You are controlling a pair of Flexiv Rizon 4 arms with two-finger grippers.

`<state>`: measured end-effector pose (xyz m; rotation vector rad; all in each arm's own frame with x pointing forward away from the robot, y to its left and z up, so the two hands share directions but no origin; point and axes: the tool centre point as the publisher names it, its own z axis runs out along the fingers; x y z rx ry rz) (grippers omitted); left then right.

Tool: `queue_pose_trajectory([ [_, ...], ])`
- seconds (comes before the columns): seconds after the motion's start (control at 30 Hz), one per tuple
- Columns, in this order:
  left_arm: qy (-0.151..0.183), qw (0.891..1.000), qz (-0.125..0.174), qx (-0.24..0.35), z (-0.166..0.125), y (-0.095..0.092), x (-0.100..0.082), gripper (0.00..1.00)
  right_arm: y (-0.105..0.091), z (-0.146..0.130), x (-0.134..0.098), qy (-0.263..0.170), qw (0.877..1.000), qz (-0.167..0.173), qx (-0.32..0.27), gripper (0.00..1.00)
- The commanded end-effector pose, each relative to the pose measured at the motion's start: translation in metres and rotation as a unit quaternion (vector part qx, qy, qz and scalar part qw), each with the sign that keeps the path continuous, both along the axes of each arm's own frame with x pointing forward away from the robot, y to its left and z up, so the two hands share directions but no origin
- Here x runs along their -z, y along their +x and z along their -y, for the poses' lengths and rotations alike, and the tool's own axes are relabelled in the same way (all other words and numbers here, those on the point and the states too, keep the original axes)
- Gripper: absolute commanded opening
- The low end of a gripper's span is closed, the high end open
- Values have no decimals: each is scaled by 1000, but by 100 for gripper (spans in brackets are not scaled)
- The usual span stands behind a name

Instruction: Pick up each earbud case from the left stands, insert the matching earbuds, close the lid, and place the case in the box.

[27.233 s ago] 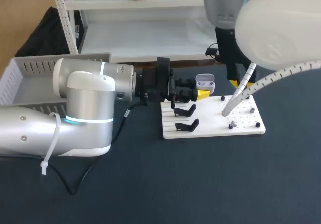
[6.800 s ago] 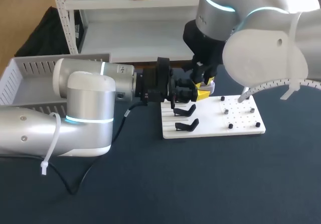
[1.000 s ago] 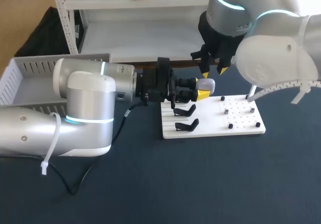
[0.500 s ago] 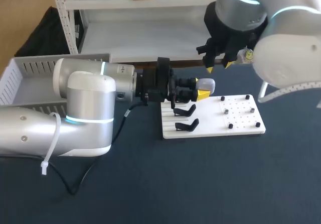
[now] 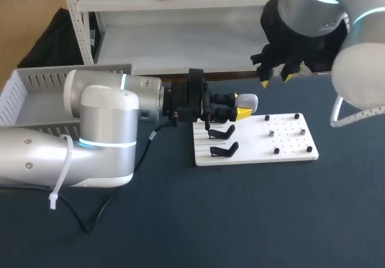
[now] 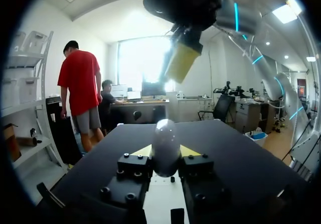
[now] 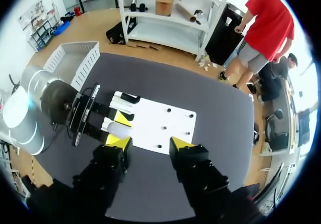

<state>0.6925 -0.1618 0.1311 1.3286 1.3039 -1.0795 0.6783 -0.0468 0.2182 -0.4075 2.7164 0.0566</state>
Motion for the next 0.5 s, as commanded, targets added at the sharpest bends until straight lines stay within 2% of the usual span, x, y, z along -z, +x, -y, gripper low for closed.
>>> queue_pose_trajectory([
  [0.03, 0, 1000, 0, 0, 1, 1, 0, 0, -5, 14, 7, 11, 1000, 13, 17, 47],
  [0.2, 0, 1000, 0, 0, 1, 1, 0, 0, -6, 25, 15, 16, 999, 9, 33, 47],
  [0.5, 19, 1000, 12, 2, -12, 0, -15, 0, -11, 39, 24, 21, 998, 1, 51, 47],
])
